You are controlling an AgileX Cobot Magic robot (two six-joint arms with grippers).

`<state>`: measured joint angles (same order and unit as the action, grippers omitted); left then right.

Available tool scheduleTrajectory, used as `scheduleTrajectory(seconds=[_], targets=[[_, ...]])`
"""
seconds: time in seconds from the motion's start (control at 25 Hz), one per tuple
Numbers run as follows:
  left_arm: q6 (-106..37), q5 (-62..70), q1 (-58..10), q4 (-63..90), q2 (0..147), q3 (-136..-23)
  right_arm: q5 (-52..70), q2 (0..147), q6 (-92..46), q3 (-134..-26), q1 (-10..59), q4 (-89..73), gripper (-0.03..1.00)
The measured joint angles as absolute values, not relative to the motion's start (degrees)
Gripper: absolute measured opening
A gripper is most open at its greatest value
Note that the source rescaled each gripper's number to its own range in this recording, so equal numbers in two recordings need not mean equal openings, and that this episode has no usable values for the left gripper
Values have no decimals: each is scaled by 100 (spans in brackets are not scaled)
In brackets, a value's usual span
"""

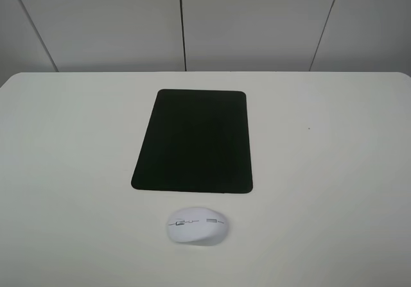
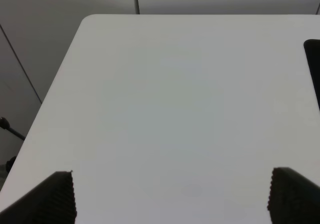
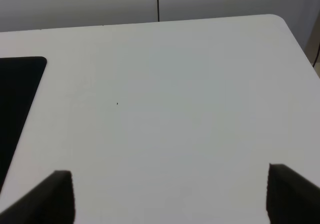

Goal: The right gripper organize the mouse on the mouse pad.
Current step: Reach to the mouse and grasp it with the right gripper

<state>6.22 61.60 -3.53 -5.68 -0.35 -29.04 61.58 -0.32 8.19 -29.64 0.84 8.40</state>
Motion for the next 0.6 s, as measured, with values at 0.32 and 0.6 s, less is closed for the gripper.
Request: scheduleTrajectory(seconds=[0.32,0.6], targets=[[622,6160,-353,-568,-35,-2904,6158,-32,819,-2964,84,840,69],[622,6160,-353,-568,-35,-2904,6158,-32,819,-2964,84,840,69]])
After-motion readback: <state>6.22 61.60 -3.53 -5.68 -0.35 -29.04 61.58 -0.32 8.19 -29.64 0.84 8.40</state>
